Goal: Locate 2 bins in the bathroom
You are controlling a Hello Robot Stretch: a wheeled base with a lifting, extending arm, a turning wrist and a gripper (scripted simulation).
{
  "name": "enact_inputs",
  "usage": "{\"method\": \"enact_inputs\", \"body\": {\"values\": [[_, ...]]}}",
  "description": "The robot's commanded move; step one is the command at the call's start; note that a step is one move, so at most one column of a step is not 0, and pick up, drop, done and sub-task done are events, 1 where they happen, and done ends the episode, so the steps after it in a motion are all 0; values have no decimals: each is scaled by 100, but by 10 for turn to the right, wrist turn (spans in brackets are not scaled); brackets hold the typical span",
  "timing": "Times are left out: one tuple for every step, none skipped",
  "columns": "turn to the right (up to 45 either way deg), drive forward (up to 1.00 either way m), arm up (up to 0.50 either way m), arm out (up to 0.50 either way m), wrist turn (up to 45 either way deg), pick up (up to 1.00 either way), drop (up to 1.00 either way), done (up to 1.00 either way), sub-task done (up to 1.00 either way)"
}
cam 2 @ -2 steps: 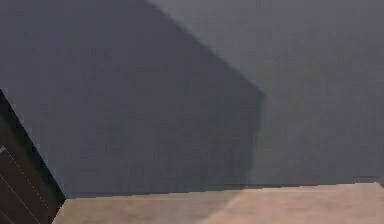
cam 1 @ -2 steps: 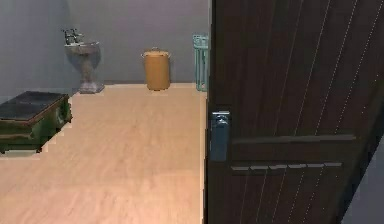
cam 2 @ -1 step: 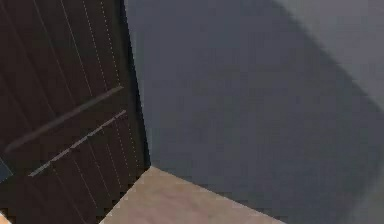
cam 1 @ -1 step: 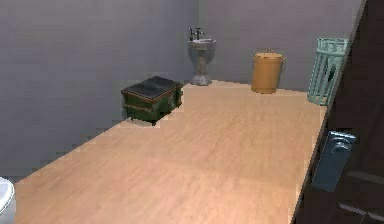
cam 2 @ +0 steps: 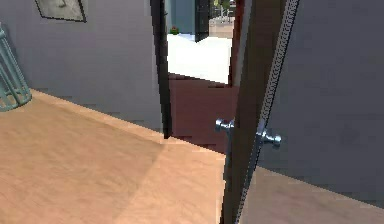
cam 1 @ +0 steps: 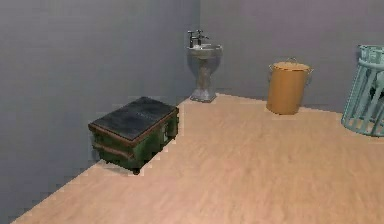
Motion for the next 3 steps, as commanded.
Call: {"method": "enact_inputs", "body": {"values": [[-30, 0, 0, 0, 0, 0, 0, 0, 0], [0, 95, 0, 0, 0, 0, 0, 0, 0], [-210, 0, 0, 0, 0, 0, 0, 0, 0]]}}
